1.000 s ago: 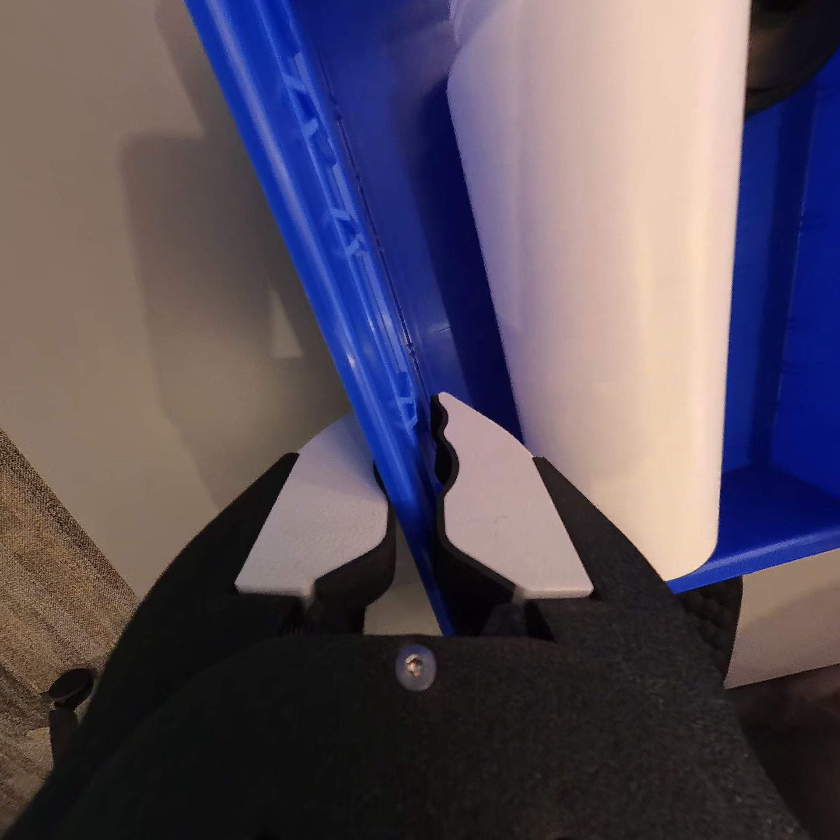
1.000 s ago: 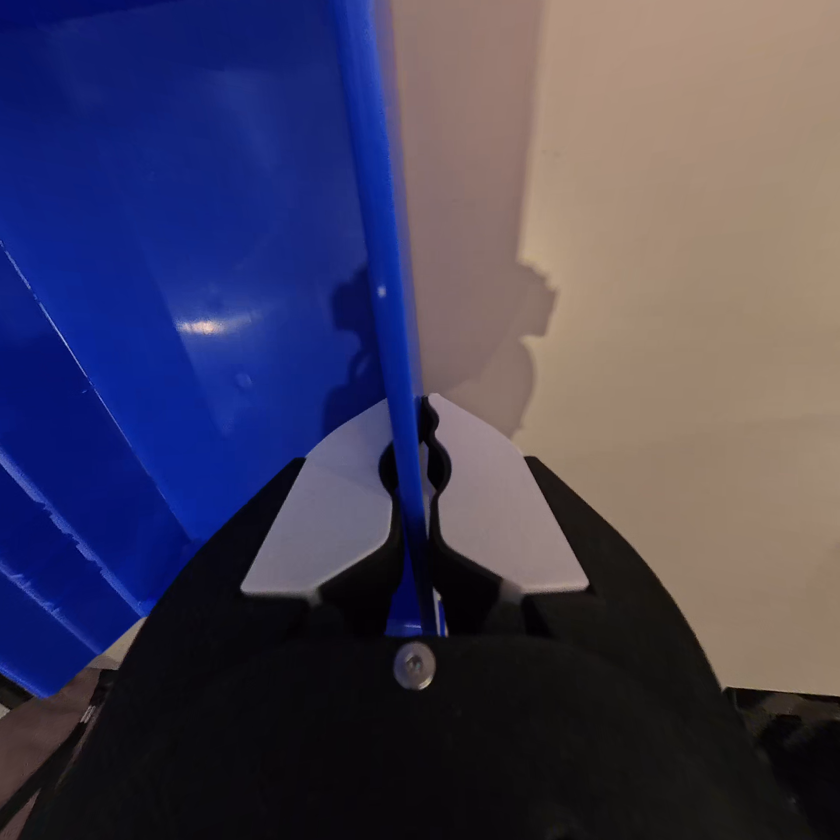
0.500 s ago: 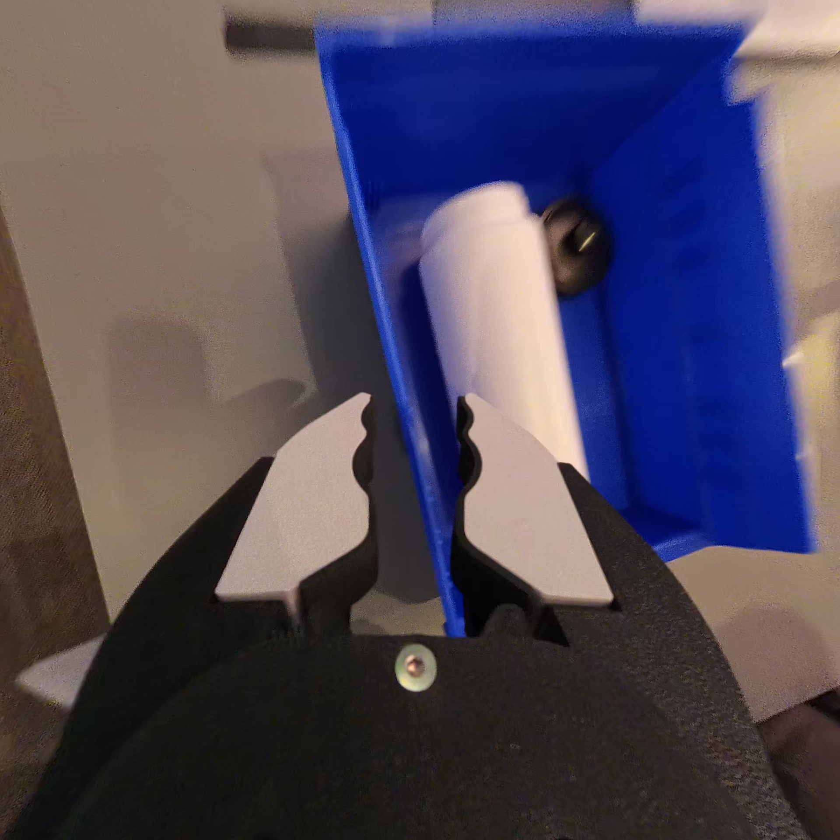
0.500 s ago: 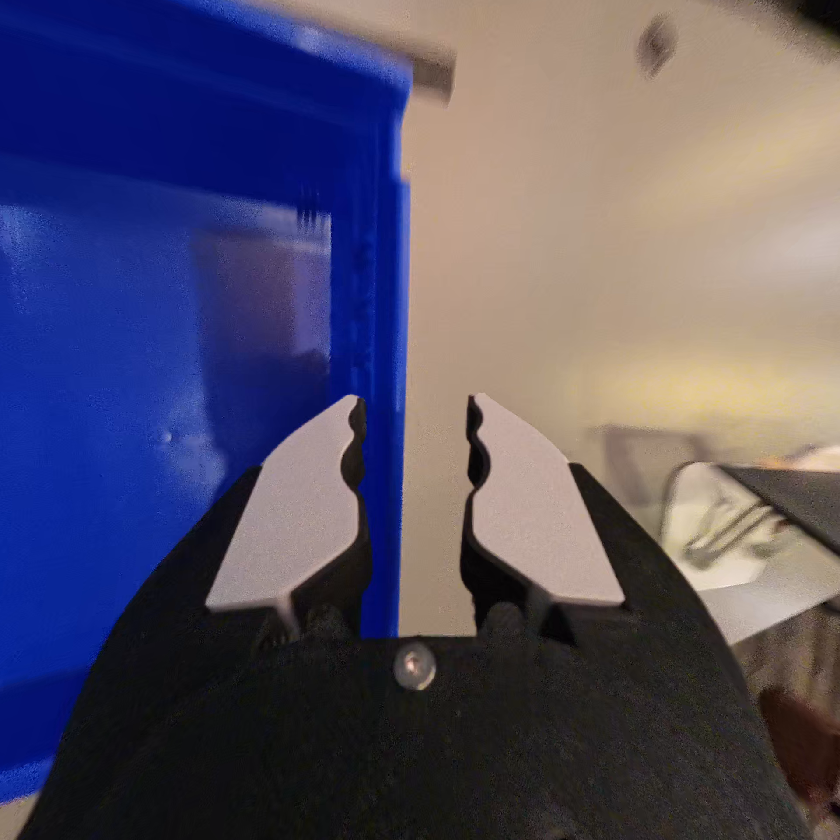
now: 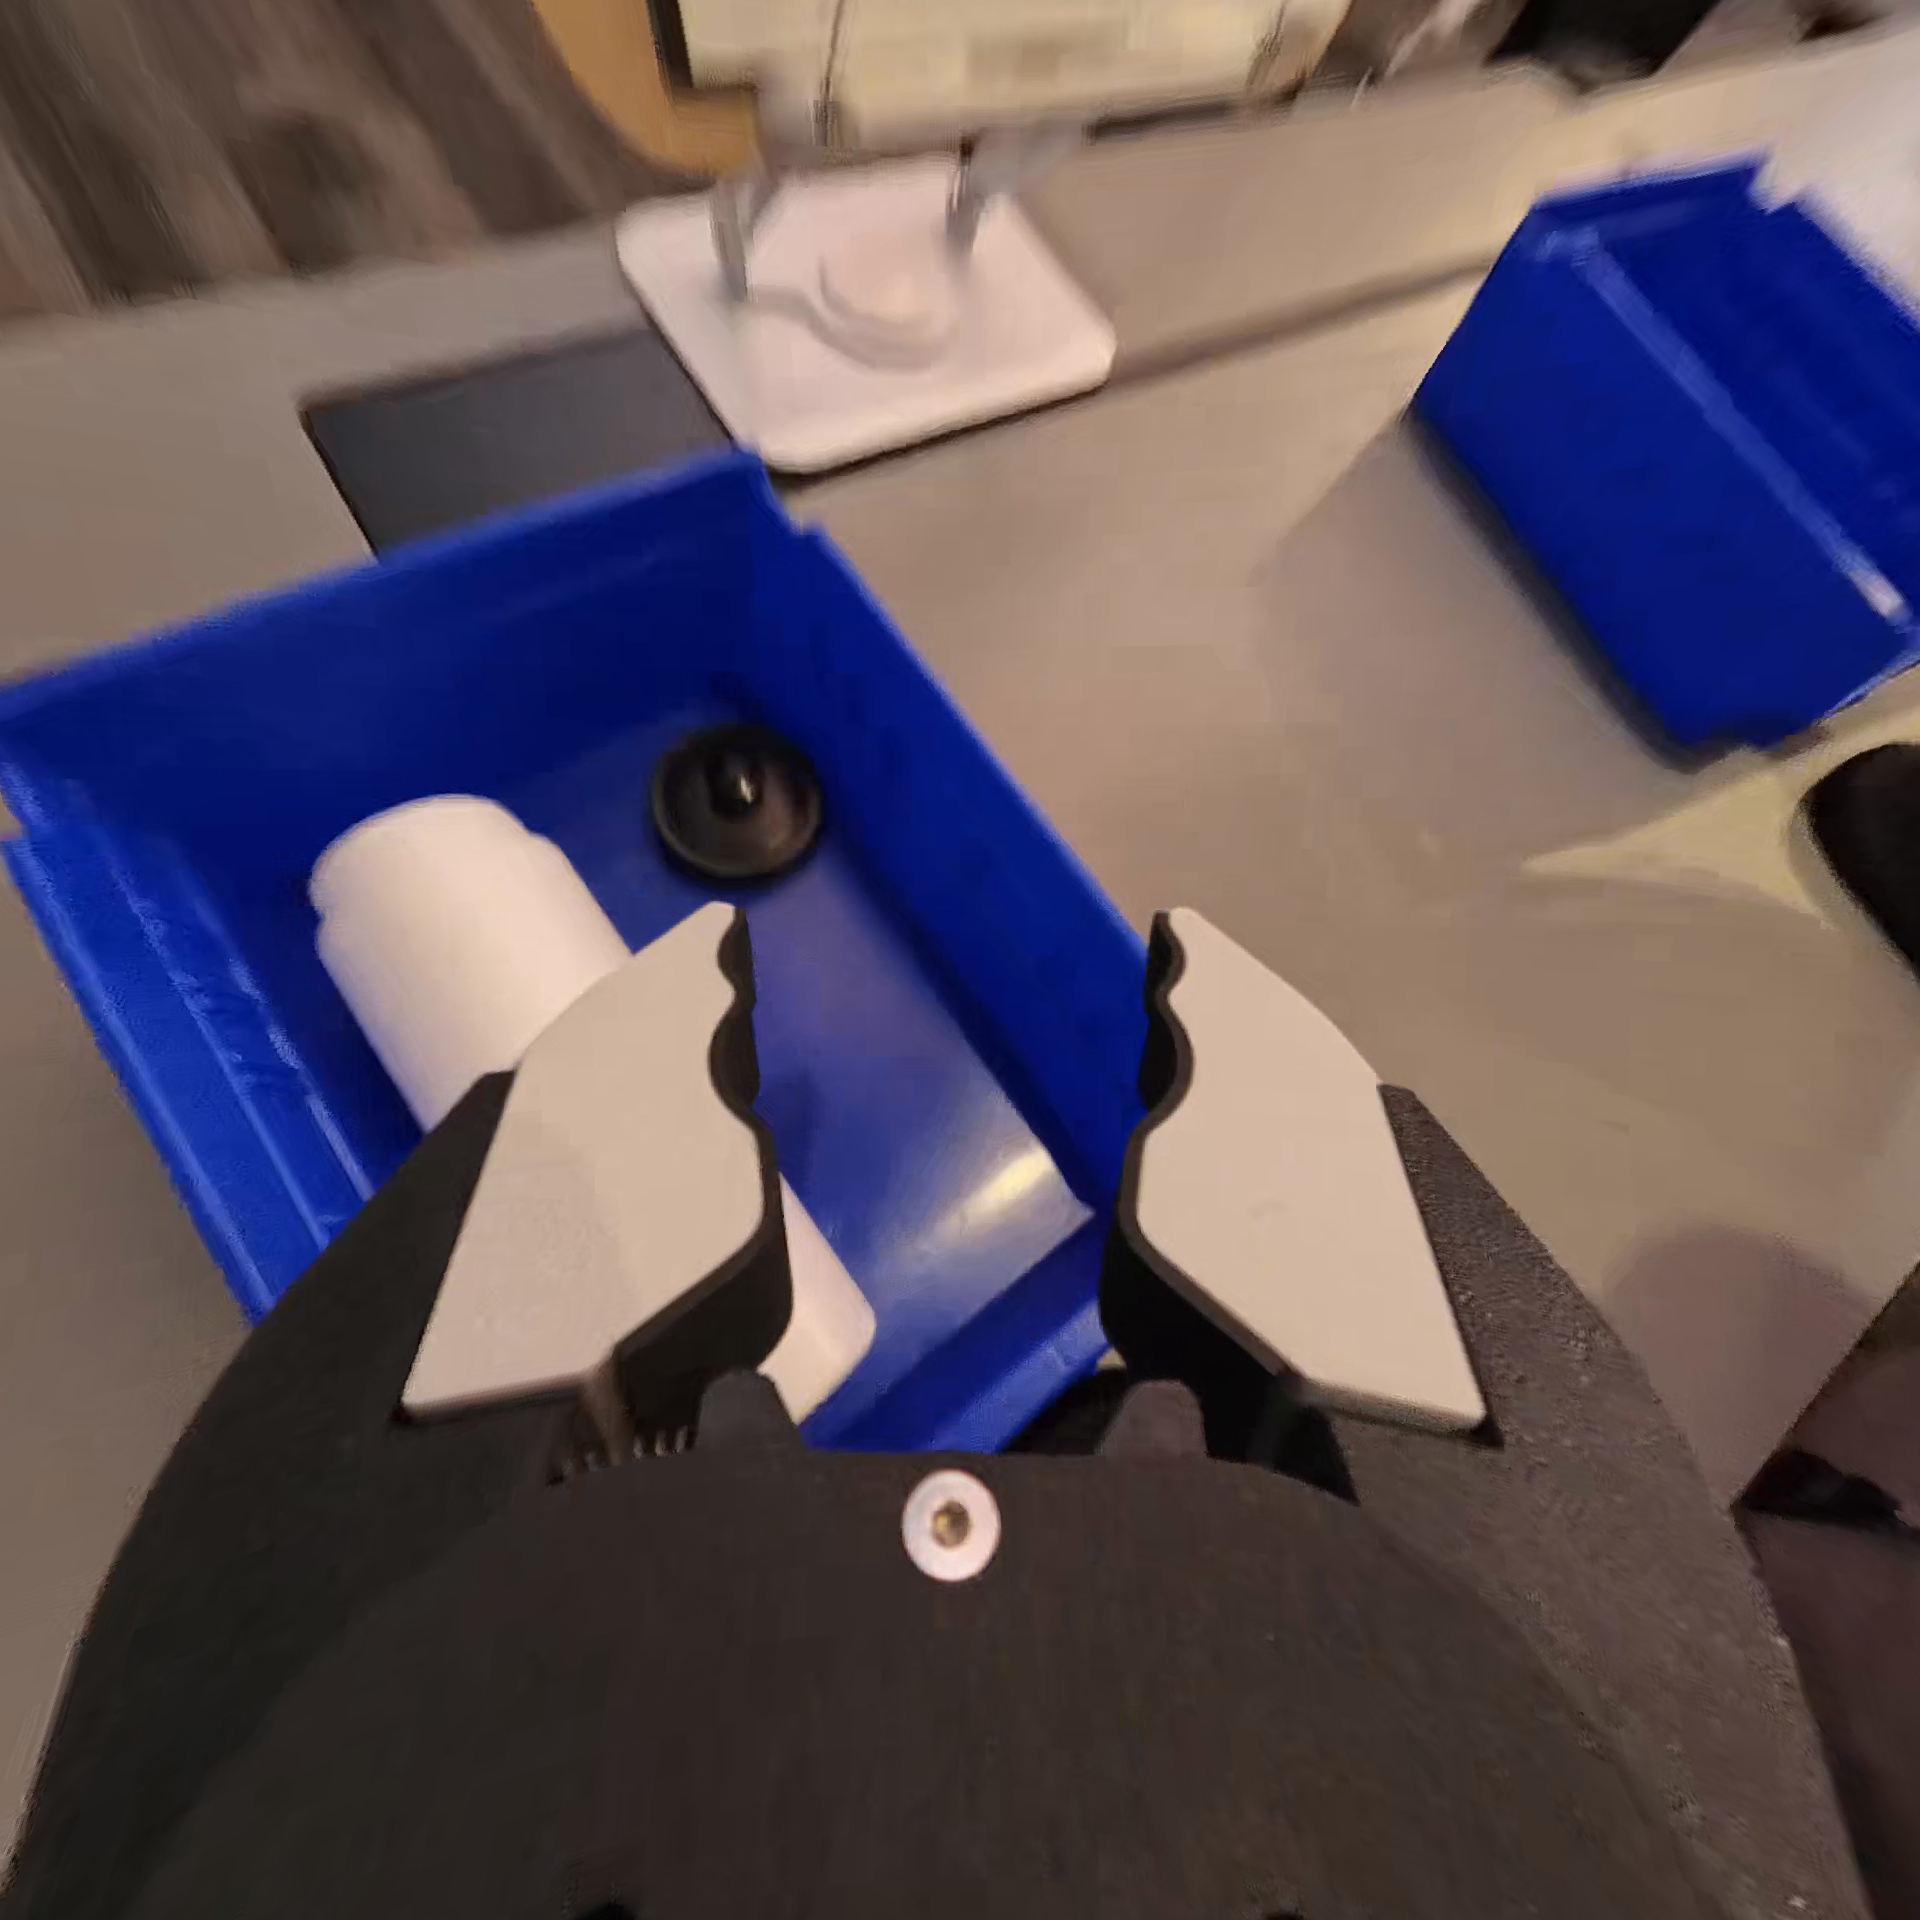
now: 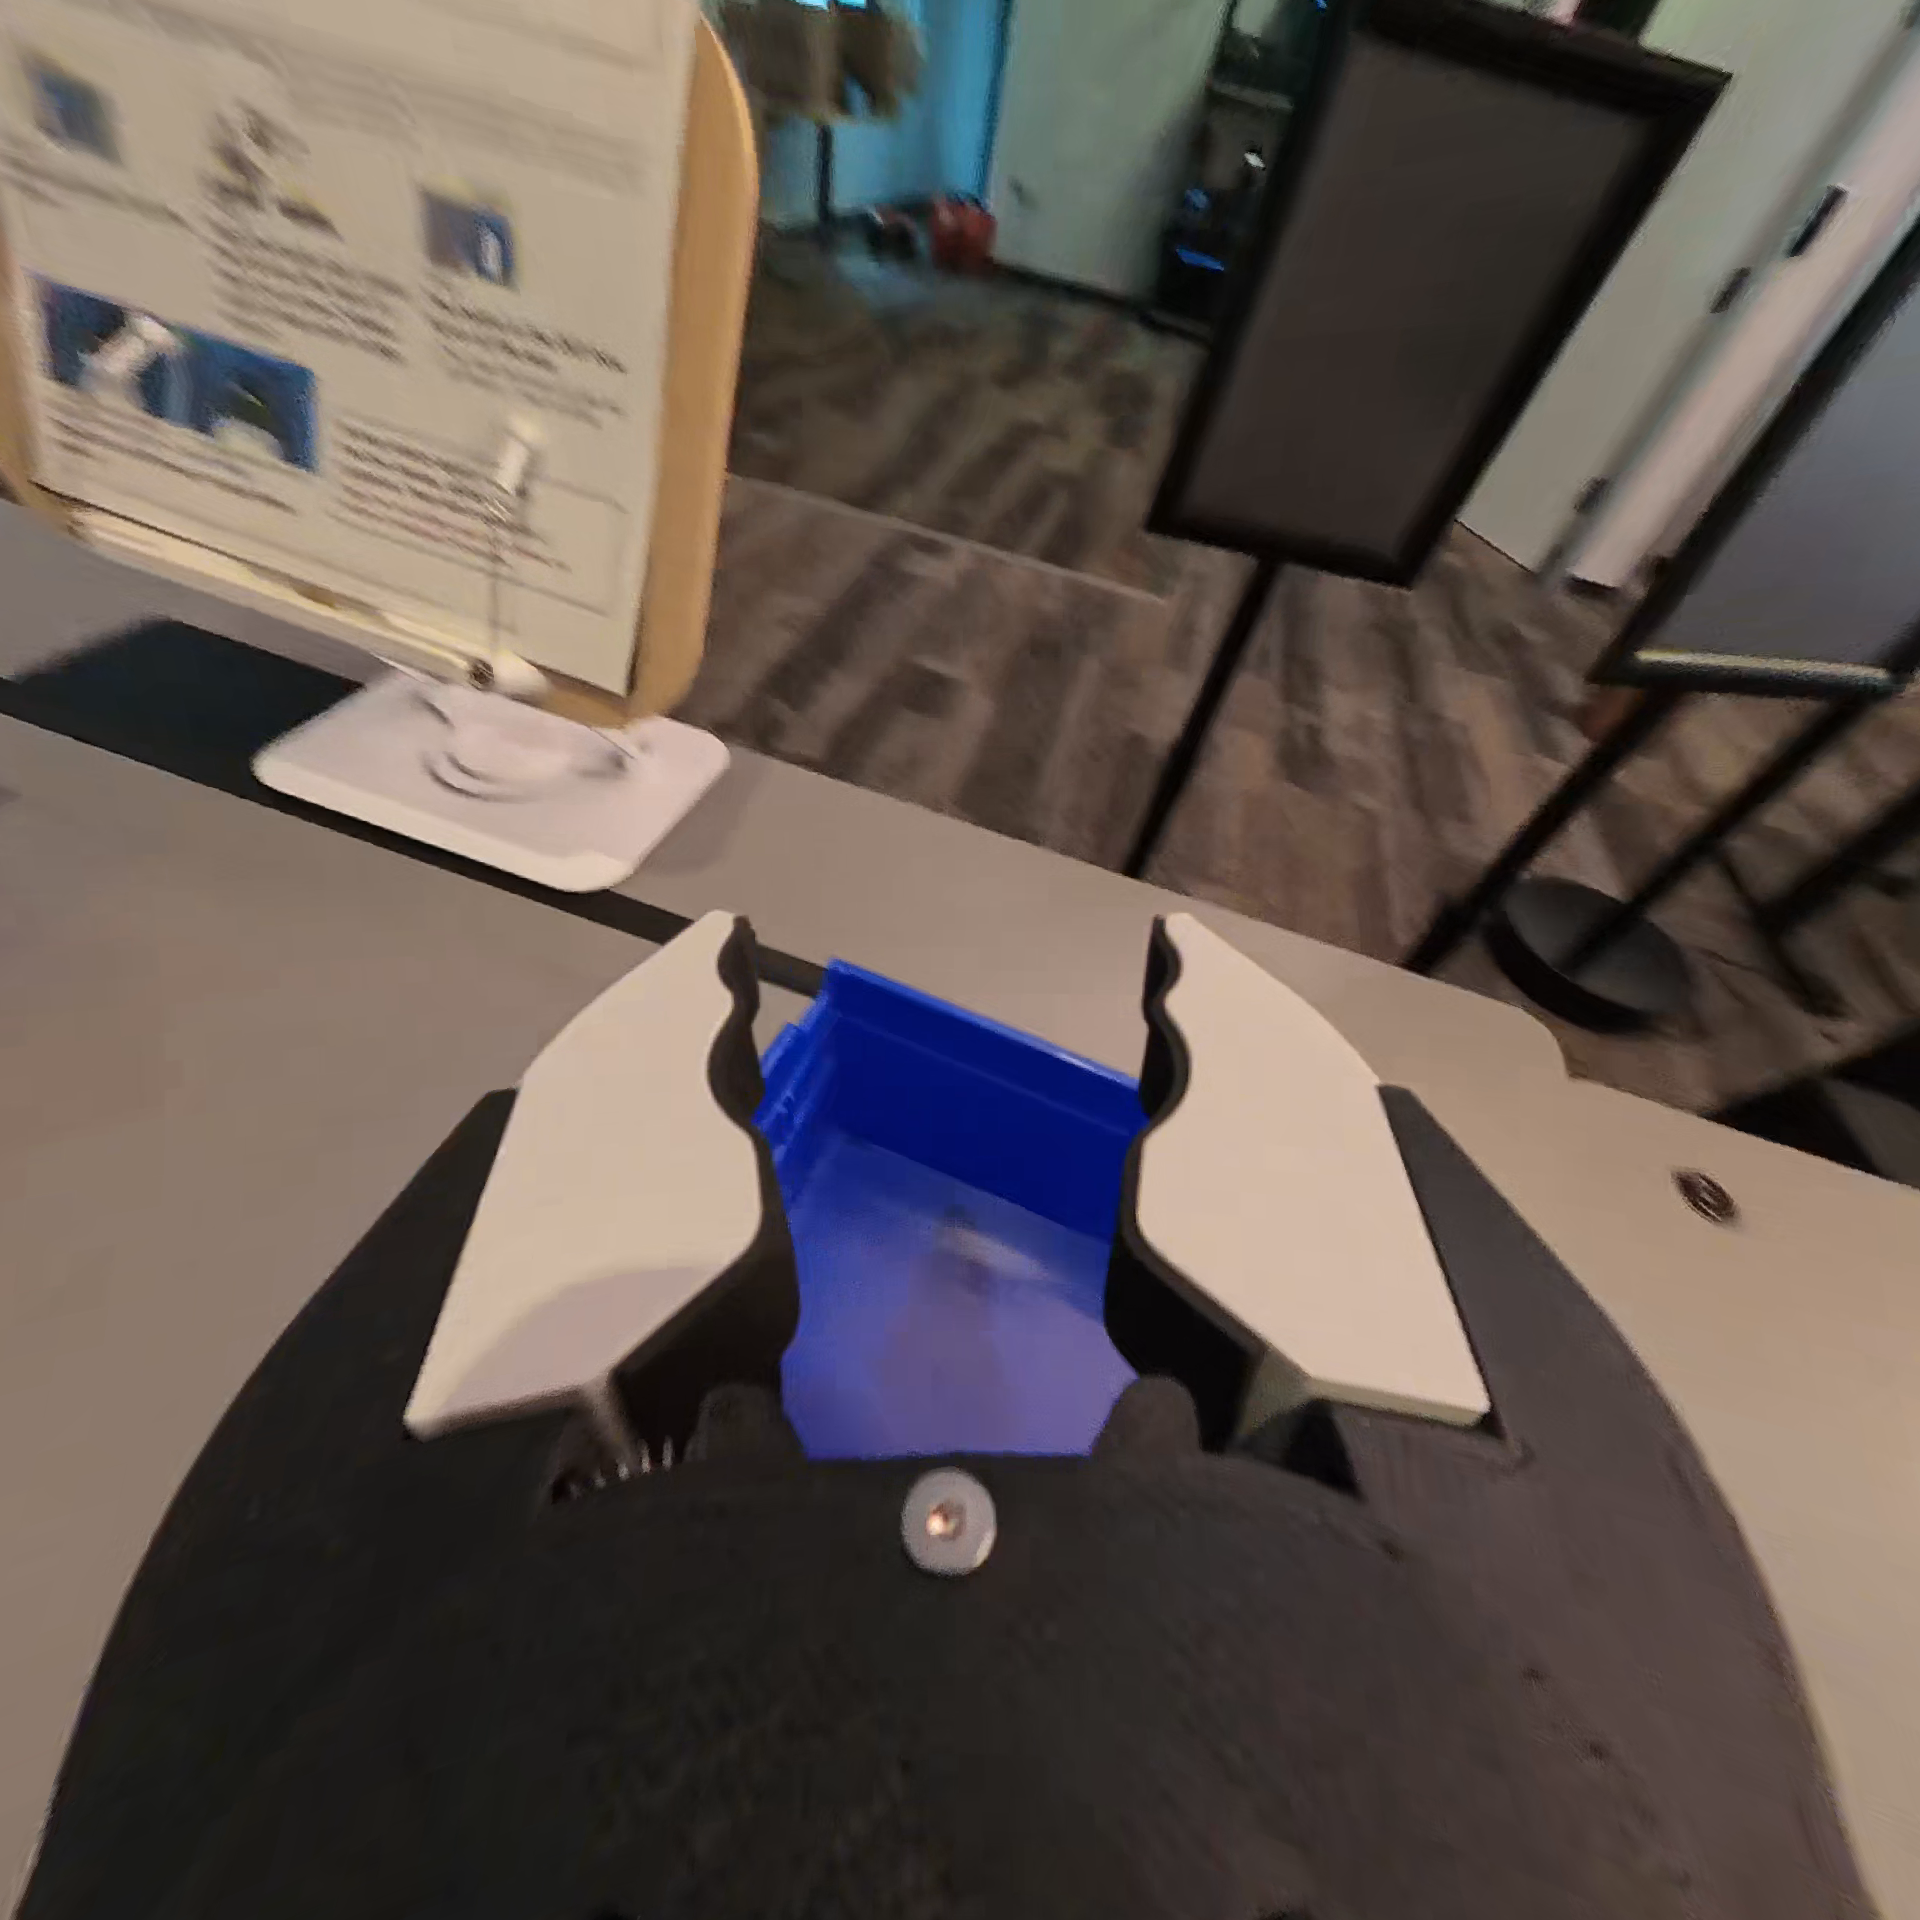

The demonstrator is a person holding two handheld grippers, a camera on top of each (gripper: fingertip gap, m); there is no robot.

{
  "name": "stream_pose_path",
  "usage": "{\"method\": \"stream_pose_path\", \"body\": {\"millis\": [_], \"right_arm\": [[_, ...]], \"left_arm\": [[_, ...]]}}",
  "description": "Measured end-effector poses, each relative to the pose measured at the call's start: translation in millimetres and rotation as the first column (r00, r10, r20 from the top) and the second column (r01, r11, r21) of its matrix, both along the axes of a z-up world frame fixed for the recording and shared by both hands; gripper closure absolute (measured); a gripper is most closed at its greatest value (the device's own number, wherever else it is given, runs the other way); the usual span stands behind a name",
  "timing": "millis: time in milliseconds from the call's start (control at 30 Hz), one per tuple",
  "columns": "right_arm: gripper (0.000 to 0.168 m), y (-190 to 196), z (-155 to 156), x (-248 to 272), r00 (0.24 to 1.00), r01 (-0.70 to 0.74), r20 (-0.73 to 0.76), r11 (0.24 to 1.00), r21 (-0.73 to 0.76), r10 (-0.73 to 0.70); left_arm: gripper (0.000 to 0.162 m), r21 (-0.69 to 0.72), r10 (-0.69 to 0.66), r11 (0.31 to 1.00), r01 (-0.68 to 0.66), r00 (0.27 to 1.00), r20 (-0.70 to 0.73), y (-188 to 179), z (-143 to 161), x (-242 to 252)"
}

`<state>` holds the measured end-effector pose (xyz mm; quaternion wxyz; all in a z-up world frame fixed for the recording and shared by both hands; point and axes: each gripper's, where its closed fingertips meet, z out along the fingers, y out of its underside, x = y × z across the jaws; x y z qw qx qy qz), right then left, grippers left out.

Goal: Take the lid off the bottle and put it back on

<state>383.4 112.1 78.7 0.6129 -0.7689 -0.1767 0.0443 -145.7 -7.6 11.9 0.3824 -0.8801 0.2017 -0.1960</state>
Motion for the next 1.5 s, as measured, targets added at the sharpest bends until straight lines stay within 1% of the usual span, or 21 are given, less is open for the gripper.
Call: {"method": "stream_pose_path", "body": {"millis": [67, 100, 133, 167, 233, 267, 333, 367, 400, 500, 567, 633, 733, 800, 933, 1067, 1267, 1400, 1500], "right_arm": [[0.095, 0.3, 2.2, -0.4, 0.999, -0.028, -0.037, 0.999, 0.023, 0.029], [0.095, 0.8, 0.4, -0.2, 0.998, -0.04, -0.048, 0.999, 0.032, 0.041], [0.096, 2.3, -3.0, 0.1, 0.997, -0.051, -0.052, 0.998, 0.031, 0.053], [0.095, 4.3, -8.1, 1.0, 0.997, -0.059, -0.052, 0.998, 0.014, 0.06], [0.095, 6.3, -18.5, 2.7, 0.997, -0.069, -0.05, 0.997, -0.043, 0.067], [0.095, 6.1, -20.9, 2.0, 0.996, -0.078, -0.052, 0.995, -0.057, 0.075], [0.095, 4.3, -20.5, -1.9, 0.993, -0.104, -0.063, 0.993, -0.053, 0.1], [0.095, 3.6, -20.4, -4.3, 0.991, -0.119, -0.076, 0.992, -0.047, 0.115], [0.096, 3.6, -22.0, -6.2, 0.988, -0.131, -0.09, 0.99, -0.049, 0.126], [0.096, 4.6, -32.4, -13.0, 0.979, -0.173, -0.123, 0.981, -0.093, 0.161], [0.095, 4.4, -36.3, -16.1, 0.976, -0.196, -0.121, 0.974, -0.111, 0.183], [0.096, 4.8, -34.0, -15.5, 0.974, -0.201, -0.126, 0.974, -0.1, 0.188], [0.096, 4.7, -29.4, -18.8, 0.959, -0.238, -0.18, 0.967, -0.087, 0.219], [0.096, 4.9, -29.8, -20.2, 0.951, -0.255, -0.202, 0.963, -0.092, 0.232], [0.096, 6.1, -33.8, -17.6, 0.956, -0.249, -0.188, 0.963, -0.106, 0.227], [0.096, 6.1, -31.2, -16.4, 0.951, -0.256, -0.205, 0.962, -0.096, 0.233], [0.096, 7.6, -33.3, -13.0, 0.951, -0.252, -0.211, 0.962, -0.106, 0.226], [0.096, 8.6, -34.7, -13.3, 0.951, -0.254, -0.21, 0.961, -0.11, 0.227], [0.096, 9.6, -37.6, -14.3, 0.953, -0.255, -0.201, 0.959, -0.121, 0.228]], "left_arm": [[0.082, -0.096, 0.04, 0.994, -0.05, 0.993, -0.107, 4.5, -22.4, -5.2], [0.083, -0.109, 0.078, 0.989, -0.1, 0.978, -0.194, 10.3, -29.3, -15.4], [0.08, -0.115, 0.113, 0.982, -0.149, 0.955, -0.274, 16.5, -34.8, -25.4], [0.078, -0.162, 0.123, 0.969, -0.187, 0.932, -0.341, 18.2, -42.2, -32.7], [0.073, -0.275, 0.118, 0.921, -0.275, 0.871, -0.476, 19.0, -59.1, -48.9], [0.075, -0.305, 0.113, 0.898, -0.318, 0.836, -0.538, 20.7, -66.3, -57.5], [0.079, -0.338, 0.121, 0.857, -0.389, 0.789, -0.602, 26.3, -77.6, -68.2], [0.078, -0.34, 0.138, 0.839, -0.425, 0.77, -0.623, 30.5, -81.9, -72.5], [0.081, -0.351, 0.146, 0.819, -0.453, 0.757, -0.637, 32.6, -86.3, -75.3], [0.078, -0.417, 0.144, 0.746, -0.52, 0.737, -0.66, 28.6, -103.8, -76.1], [0.077, -0.418, 0.139, 0.723, -0.55, 0.709, -0.691, 26.3, -111.3, -79.7], [0.079, -0.404, 0.142, 0.717, -0.568, 0.687, -0.713, 26.0, -113.8, -83.1], [0.079, -0.405, 0.162, 0.699, -0.589, 0.682, -0.713, 23.4, -116.0, -85.5], [0.081, -0.398, 0.166, 0.703, -0.59, 0.679, -0.715, 23.6, -118.9, -88.7], [0.083, -0.395, 0.216, 0.706, -0.588, 0.71, -0.67, 29.4, -127.6, -86.2], [0.08, -0.414, 0.209, 0.677, -0.609, 0.697, -0.686, 25.5, -136.2, -93.3], [0.079, -0.443, 0.228, 0.653, -0.614, 0.718, -0.658, 25.3, -139.1, -97.2], [0.079, -0.456, 0.208, 0.65, -0.608, 0.719, -0.663, 24.5, -139.3, -96.4], [0.079, -0.463, 0.162, 0.653, -0.599, 0.709, -0.687, 23.2, -138.7, -97.6]]}}
